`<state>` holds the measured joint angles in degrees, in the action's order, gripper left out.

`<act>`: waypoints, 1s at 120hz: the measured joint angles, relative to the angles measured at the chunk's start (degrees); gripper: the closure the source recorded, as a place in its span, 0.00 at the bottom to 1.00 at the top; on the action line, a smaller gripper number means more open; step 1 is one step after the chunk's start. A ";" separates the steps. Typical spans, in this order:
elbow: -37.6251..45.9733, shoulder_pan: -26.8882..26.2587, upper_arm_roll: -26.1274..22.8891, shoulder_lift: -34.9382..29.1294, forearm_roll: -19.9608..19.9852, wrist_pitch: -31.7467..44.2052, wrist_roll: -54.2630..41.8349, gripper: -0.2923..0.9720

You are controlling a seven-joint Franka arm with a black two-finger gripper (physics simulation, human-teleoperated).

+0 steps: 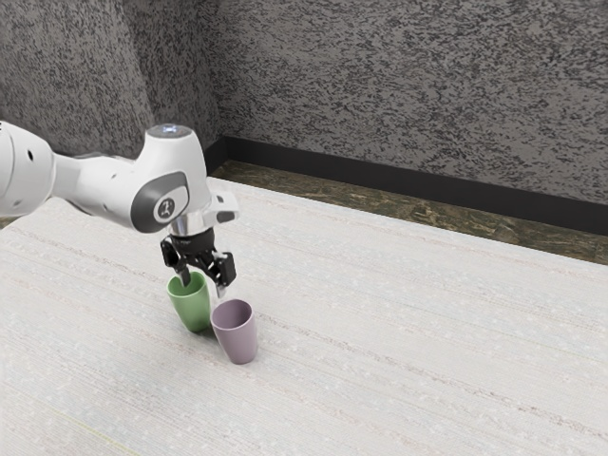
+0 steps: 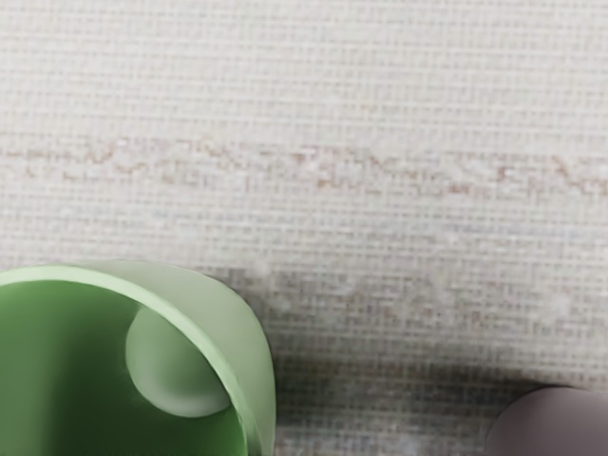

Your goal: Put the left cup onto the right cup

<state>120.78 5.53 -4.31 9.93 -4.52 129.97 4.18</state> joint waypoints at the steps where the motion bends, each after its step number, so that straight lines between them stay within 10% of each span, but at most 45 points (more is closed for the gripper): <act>1: 0.03 0.00 0.00 0.02 0.01 0.06 0.01 0.31; 120: 0.97 1.29 0.09 1.23 0.13 2.32 0.70 0.45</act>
<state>121.75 6.82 -4.22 11.16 -4.39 132.29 4.89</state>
